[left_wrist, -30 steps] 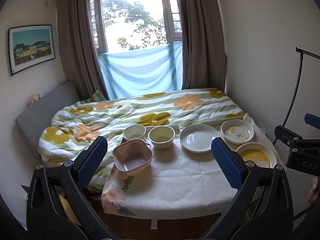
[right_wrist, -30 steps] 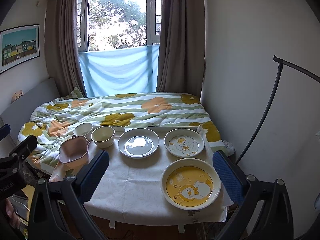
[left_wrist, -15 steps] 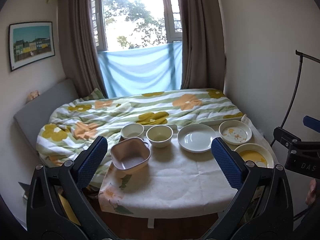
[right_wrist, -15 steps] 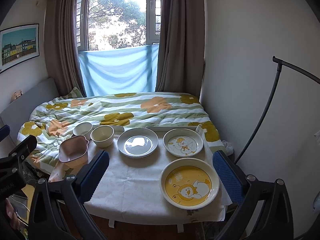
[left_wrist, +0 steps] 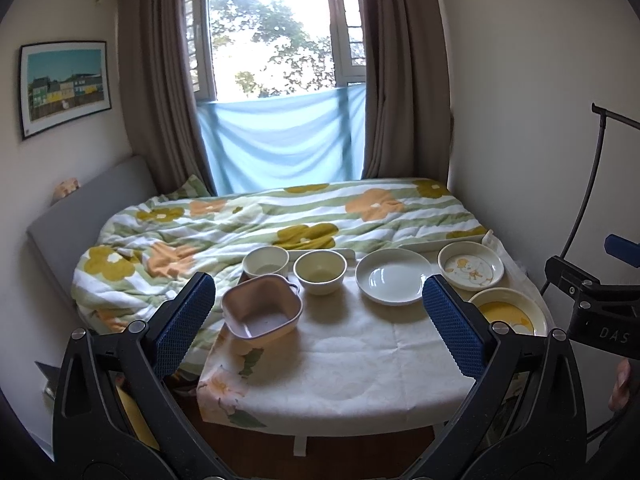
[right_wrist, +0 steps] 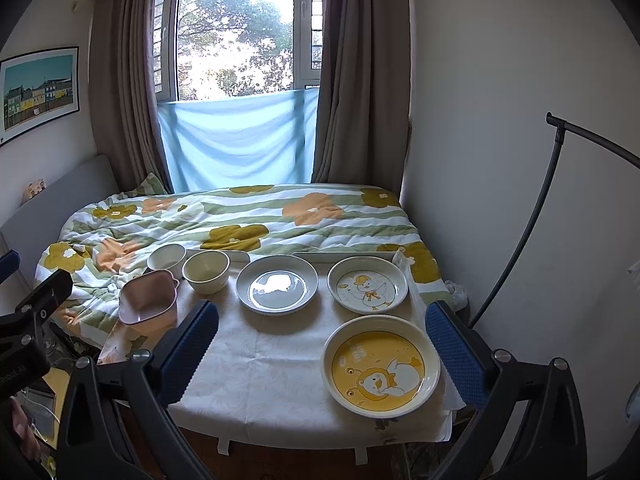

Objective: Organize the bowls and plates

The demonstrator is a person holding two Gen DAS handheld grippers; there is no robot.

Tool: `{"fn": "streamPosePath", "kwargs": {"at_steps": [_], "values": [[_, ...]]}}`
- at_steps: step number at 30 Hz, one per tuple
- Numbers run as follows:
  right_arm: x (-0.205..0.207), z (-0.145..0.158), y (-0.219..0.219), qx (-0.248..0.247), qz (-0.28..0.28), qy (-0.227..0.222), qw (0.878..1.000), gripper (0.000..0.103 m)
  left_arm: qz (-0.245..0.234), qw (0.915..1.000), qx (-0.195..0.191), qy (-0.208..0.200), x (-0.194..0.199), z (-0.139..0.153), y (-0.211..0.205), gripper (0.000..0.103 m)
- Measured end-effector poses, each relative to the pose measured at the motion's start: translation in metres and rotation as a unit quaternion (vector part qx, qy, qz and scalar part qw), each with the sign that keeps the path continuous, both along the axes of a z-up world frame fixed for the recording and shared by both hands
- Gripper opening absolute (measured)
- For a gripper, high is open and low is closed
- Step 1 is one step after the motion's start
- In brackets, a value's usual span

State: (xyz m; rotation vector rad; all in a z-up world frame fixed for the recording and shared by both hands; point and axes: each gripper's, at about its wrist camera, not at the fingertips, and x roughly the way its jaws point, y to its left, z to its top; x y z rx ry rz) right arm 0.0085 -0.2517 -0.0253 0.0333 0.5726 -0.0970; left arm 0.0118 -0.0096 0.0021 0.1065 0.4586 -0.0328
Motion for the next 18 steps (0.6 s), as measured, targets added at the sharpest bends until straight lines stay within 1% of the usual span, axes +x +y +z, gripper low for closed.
{"fn": "streamPosePath", "kwargs": {"at_steps": [18], "values": [[-0.0011,-0.0002,0.0029,0.001,0.001,0.0,1.0,0.103,-0.002,1.0,-0.001,-0.001,0.0,-0.001,0.0044,0.103]]}}
